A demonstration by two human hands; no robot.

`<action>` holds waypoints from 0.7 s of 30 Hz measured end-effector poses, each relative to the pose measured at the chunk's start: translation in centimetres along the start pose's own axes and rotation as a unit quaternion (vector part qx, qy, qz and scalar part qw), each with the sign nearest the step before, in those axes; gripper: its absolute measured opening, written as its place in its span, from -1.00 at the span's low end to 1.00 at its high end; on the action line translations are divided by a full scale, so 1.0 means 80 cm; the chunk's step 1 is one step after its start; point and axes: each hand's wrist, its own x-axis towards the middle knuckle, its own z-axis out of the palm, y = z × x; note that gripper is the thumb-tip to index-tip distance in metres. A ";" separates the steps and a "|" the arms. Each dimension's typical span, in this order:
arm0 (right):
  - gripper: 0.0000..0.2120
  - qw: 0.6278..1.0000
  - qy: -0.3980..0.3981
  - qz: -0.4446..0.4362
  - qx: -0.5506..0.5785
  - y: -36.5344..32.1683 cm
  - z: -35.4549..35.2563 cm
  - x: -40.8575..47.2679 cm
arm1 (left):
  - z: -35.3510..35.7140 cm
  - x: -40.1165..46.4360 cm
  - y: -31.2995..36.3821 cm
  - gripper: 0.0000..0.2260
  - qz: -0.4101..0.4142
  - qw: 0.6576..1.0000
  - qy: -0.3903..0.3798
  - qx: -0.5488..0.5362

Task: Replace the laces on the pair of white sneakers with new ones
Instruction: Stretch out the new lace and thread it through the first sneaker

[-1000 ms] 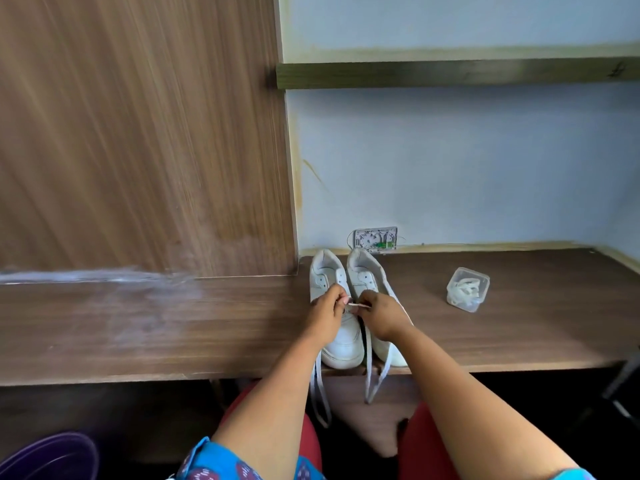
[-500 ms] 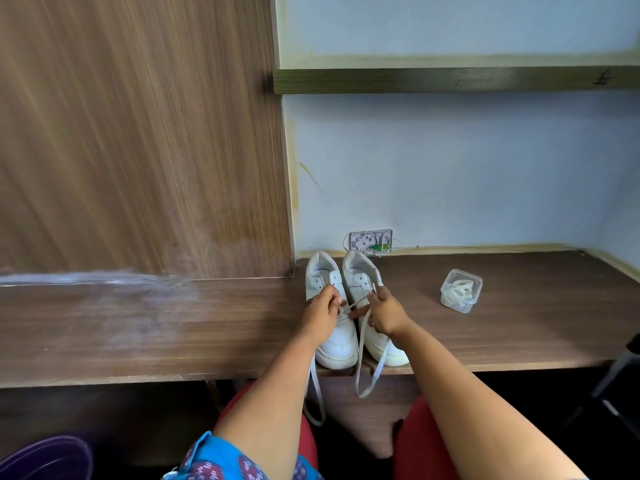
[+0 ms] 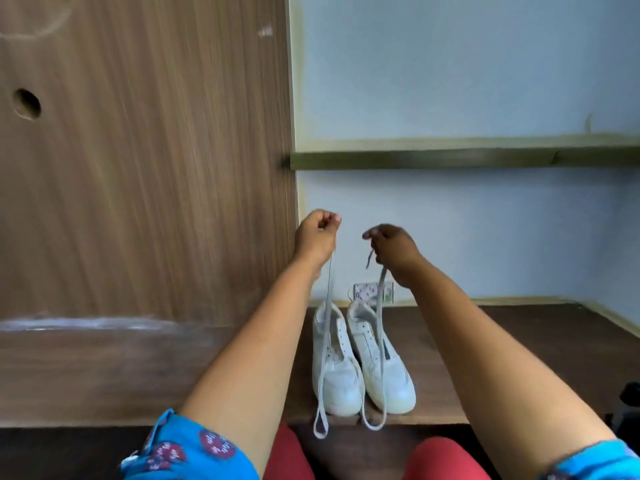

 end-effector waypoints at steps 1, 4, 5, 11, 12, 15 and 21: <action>-0.70 0.999 0.003 -0.017 0.044 -0.029 -0.008 0.005 | -0.002 0.011 0.031 -0.87 0.016 1.000 0.009 -0.014; -0.80 0.988 0.019 -0.101 0.111 -0.122 -0.039 0.005 | -0.012 0.031 0.129 -0.82 0.075 0.995 0.018 -0.056; -0.81 0.984 0.020 -0.126 0.125 -0.146 -0.046 0.005 | -0.014 0.037 0.156 -0.83 0.090 0.994 0.016 -0.063; -0.77 0.969 0.099 -0.209 0.092 -0.272 -0.073 -0.006 | -0.023 0.042 0.288 -0.91 0.158 0.982 0.038 -0.094; -0.74 0.965 0.123 -0.217 0.083 -0.289 -0.079 -0.008 | -0.025 0.040 0.306 -0.92 0.161 0.980 0.046 -0.108; -0.64 0.961 0.140 -0.231 0.065 -0.322 -0.094 -0.012 | -0.029 0.039 0.348 -0.89 0.174 0.974 0.070 -0.127; -0.65 0.960 0.166 -0.216 0.062 -0.324 -0.107 -0.010 | -0.025 0.039 0.363 -0.88 0.175 0.982 0.048 -0.060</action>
